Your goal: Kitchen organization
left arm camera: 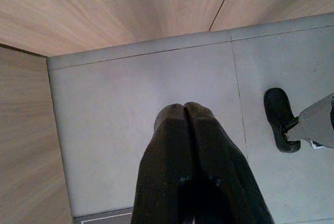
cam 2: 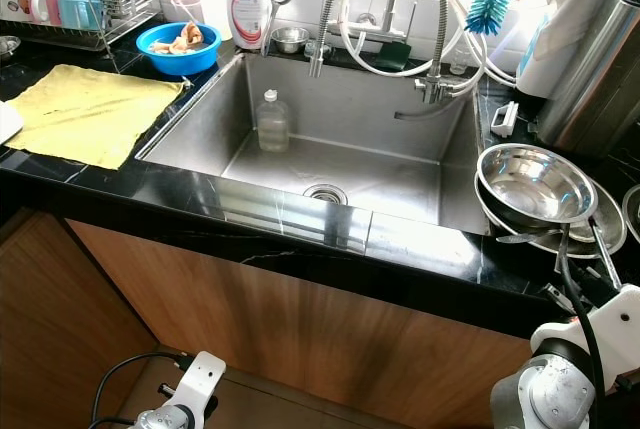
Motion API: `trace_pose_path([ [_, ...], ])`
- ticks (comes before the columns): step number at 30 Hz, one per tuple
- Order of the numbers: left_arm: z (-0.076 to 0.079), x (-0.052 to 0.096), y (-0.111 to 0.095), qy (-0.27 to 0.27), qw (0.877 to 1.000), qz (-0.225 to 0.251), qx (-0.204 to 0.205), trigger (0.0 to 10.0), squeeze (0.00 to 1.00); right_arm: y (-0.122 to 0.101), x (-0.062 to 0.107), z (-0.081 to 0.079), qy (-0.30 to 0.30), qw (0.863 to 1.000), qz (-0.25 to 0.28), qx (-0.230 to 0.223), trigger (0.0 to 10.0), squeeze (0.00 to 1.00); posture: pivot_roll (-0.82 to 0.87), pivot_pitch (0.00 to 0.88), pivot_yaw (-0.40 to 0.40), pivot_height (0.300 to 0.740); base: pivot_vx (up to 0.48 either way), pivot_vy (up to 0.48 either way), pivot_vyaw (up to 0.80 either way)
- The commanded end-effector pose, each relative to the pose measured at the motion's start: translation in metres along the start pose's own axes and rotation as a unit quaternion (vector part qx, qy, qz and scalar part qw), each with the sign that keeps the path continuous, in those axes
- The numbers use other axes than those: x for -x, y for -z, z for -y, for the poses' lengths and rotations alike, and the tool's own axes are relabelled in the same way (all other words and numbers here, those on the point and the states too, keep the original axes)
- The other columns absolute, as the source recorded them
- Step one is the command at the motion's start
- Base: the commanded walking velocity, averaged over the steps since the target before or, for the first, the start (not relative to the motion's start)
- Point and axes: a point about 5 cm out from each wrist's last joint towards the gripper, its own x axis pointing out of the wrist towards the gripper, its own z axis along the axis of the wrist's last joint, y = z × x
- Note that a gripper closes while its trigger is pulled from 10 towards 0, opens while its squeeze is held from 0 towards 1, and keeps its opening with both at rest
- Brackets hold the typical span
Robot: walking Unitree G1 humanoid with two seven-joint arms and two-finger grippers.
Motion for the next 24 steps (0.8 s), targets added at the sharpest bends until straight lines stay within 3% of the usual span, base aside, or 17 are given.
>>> trace_pose_path([
  [1,0.001,0.001,0.004,0.003,1.000,-0.008,-0.004,10.0,0.00,0.000,-0.001,-0.001,0.006,1.000,-0.004,-0.013,4.1,0.00,-0.01,0.002,-0.039,0.740,0.000,0.000,0.00],
  [2,0.001,0.001,0.004,0.003,1.000,-0.009,-0.004,10.0,0.00,0.000,-0.001,-0.002,0.005,1.000,-0.004,-0.013,8.3,0.00,-0.01,0.002,-0.039,0.740,0.000,0.000,0.00],
  [3,0.001,0.001,0.004,0.003,1.000,-0.008,-0.004,10.0,0.00,0.000,-0.002,-0.002,0.005,1.000,-0.003,-0.013,10.0,0.00,-0.01,0.002,-0.039,0.740,0.000,0.000,0.00],
  [15,0.000,0.000,0.004,0.001,1.000,-0.009,-0.003,10.0,0.00,-0.004,-0.002,-0.005,-0.008,1.000,0.006,-0.018,10.0,0.00,-0.01,0.014,-0.040,0.740,0.000,0.000,0.00],
  [24,0.000,0.000,0.003,0.001,1.000,-0.008,0.000,10.0,0.00,-0.021,-0.001,-0.024,-0.076,0.996,0.053,-0.013,10.0,0.00,-0.01,0.021,-0.042,0.740,0.000,0.000,0.00],
])
